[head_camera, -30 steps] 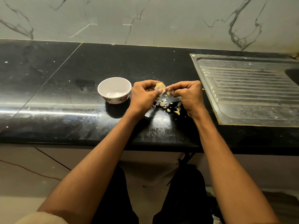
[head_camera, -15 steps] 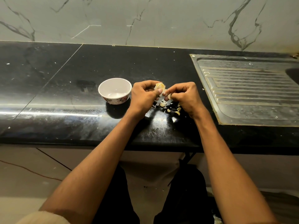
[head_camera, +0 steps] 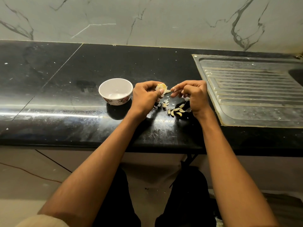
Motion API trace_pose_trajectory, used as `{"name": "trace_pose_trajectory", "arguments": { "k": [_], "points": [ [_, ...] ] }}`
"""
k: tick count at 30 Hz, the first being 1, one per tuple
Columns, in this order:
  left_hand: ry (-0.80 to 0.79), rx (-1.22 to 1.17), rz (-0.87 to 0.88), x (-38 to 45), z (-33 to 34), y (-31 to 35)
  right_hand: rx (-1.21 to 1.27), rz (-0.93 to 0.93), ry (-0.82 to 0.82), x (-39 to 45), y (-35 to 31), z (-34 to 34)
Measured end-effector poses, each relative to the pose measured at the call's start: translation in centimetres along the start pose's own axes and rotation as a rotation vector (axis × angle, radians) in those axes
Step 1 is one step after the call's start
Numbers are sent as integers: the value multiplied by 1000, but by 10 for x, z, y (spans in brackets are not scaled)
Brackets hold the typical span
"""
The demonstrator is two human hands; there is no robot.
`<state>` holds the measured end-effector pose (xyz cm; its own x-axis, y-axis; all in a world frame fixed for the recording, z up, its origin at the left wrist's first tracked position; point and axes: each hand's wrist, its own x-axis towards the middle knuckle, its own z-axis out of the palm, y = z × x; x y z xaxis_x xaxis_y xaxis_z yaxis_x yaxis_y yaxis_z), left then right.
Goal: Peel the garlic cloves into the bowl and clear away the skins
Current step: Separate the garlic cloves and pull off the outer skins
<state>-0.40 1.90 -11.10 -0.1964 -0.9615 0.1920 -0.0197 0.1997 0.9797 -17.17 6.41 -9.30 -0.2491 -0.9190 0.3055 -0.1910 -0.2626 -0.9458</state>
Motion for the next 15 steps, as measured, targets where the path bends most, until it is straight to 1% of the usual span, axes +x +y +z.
{"name": "trace_pose_trajectory", "arguments": {
  "k": [3,7,11,15],
  "points": [
    [-8,31,15,0,2,-1,17,57,127,2,4,-6],
    [-23,78,30,0,3,-1,-142,118,245,-4,10,-15],
    [-25,89,36,1,2,0,-343,151,214,-24,13,-19],
    [-29,91,26,1,2,0,-416,134,193,-35,15,-19]
  ]
}}
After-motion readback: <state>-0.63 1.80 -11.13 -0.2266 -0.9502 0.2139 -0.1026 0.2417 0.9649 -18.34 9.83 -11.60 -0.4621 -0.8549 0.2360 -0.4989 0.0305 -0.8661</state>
